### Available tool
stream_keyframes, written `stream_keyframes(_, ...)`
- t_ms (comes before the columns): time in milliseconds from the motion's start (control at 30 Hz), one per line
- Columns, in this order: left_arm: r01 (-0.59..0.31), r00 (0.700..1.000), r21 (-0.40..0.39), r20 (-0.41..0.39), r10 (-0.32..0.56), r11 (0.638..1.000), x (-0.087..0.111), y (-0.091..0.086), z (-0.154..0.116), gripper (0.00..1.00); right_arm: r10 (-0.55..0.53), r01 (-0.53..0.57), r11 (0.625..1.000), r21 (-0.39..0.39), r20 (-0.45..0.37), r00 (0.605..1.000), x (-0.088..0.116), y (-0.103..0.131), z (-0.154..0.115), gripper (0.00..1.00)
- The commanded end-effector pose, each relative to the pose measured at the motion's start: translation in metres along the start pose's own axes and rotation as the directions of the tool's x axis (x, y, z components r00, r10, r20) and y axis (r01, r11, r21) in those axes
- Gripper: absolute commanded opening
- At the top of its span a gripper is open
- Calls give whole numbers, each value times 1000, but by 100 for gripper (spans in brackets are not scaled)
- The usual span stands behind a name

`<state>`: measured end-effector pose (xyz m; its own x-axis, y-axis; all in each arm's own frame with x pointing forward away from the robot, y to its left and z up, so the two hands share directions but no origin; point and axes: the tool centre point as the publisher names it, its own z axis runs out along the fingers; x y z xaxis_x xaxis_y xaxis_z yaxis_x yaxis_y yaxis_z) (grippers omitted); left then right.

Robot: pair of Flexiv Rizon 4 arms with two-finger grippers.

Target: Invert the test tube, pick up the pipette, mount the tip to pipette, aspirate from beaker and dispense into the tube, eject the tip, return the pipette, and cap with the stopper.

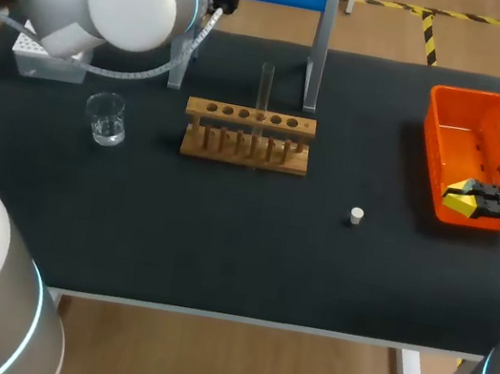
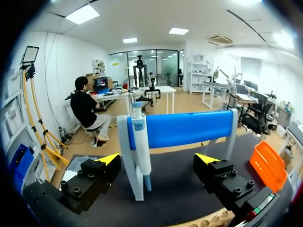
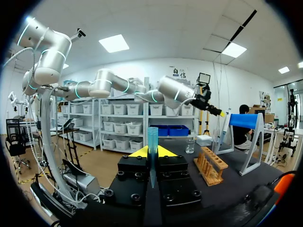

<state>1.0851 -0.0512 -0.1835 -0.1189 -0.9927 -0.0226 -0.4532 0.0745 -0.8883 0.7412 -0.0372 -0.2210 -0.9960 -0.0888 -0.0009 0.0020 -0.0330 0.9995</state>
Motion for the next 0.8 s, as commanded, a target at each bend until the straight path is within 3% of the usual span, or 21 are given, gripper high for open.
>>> stream_keyframes(33,9,1000,5,5,-9,1000,2,-1,13,100,-1,1,1000,1,1,1000,1,0,-1,0)
stream_keyframes(67,10,1000,6,5,-11,1000,2,-1,15,100,-1,1,1000,1,1,1000,1,0,-1,0)
stream_keyframes(100,12,1000,6,6,-12,1000,2,-1,18,86,-1,1,1000,1,1,1000,1,0,-1,0)
stream_keyframes(133,14,1000,5,6,-14,1000,2,-2,20,83,-1,1,1000,1,1,1000,1,0,-1,0)
stream_keyframes(200,14,1000,4,6,-14,1000,2,-2,23,87,-1,1,1000,1,1,1000,1,0,-1,0)
stream_keyframes(267,14,1000,4,7,-14,1000,2,-3,26,77,-1,1,1000,1,1,1000,1,0,-1,0)
stream_keyframes(633,18,1000,3,14,-18,1000,-4,-7,45,73,-1,1,1000,1,1,1000,1,0,-1,0)
stream_keyframes(800,22,999,14,24,-23,1000,-9,-12,51,66,-1,1,1000,1,1,1000,1,0,-1,0)
